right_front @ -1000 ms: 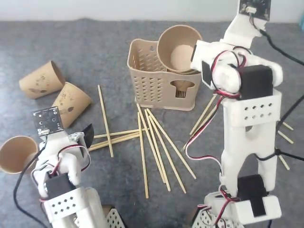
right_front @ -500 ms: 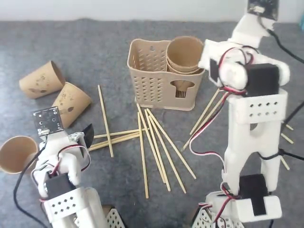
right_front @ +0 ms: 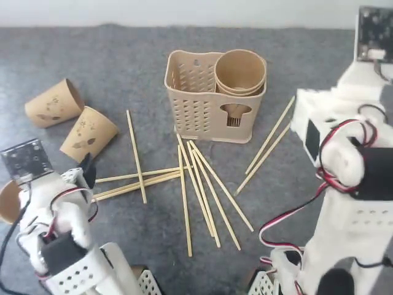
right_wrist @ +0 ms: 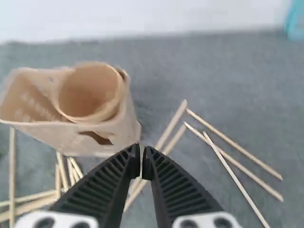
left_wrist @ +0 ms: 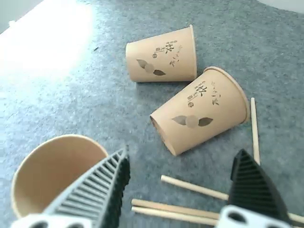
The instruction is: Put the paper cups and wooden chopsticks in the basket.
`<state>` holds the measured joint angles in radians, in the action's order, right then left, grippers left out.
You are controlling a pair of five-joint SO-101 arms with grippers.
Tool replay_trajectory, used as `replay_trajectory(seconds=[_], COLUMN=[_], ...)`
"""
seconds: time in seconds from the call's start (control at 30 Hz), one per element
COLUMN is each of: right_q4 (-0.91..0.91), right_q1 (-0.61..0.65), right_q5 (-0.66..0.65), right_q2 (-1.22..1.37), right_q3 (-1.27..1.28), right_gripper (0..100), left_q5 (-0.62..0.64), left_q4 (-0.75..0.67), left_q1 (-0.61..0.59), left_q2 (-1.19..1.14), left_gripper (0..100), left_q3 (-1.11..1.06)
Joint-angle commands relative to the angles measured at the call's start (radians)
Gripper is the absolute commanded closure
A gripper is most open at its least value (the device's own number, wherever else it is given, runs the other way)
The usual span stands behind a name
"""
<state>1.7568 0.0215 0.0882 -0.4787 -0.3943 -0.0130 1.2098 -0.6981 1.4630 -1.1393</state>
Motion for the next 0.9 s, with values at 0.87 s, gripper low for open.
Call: replay_trajectory(seconds=[0.87], right_q4=[-0.869], right_q1=[-0.076], right_q5=[-0.193], right_q2=[-0.216], right_q3=[1.478], right_gripper=[96.1], left_q5=[-0.08], left_q4=[0.106], left_q1=[-0.238], left_q2=[-0.87], left_gripper=[67], left_q3=[0.461])
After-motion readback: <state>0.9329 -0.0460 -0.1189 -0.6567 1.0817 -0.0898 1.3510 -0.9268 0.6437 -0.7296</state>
